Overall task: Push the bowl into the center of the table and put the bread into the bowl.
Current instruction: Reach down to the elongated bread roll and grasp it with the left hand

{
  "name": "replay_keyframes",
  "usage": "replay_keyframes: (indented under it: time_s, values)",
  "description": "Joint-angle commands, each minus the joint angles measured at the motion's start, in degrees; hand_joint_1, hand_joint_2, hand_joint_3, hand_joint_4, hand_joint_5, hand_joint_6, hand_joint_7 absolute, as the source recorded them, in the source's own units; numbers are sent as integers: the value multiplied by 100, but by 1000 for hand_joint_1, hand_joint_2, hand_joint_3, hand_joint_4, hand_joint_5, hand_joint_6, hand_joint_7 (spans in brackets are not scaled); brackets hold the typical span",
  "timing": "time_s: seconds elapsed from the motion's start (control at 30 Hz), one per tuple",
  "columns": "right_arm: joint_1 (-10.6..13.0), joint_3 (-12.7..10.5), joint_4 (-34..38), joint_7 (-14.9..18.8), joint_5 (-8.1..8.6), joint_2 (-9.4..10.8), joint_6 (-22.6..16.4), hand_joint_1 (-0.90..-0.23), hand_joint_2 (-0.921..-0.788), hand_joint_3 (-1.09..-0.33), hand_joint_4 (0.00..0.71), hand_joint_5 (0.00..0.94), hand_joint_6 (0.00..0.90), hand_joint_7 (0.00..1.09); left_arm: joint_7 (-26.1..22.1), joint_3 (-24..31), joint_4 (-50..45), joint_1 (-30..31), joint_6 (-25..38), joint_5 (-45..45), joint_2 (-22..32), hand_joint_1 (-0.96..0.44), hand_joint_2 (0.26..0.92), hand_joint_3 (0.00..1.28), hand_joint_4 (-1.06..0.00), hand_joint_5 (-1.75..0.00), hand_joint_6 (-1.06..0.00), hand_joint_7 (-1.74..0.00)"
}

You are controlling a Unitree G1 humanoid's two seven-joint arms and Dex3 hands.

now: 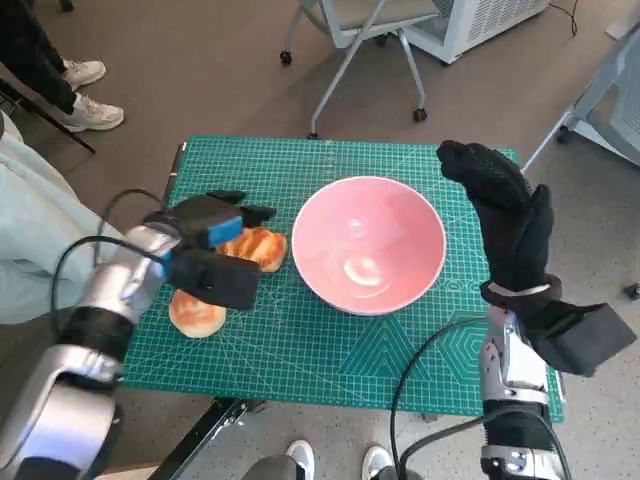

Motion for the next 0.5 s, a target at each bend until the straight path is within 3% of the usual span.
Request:
replay_keyframes:
  time_s: [0.03, 0.23, 0.5]
  values:
    - [214, 15, -53, 25, 37, 0, 115, -628, -921, -736, 204, 1, 118, 490, 360, -256, 515, -300, 42, 191, -191, -47, 750, 16, -253, -14, -324, -9]
    - [261, 9, -89, 26, 45, 7, 127, -638, -921, -735, 204, 0, 117, 491, 757, -467, 1049, -434, 78, 257, -400, -35, 793, 23, -381, -20, -441, -33]
    - [305, 5, -105, 21, 63, 30, 130, -648, -921, -737, 203, 0, 117, 491, 806, -633, 1441, -519, 107, 219, -532, -9, 850, 24, -563, -36, -616, -53]
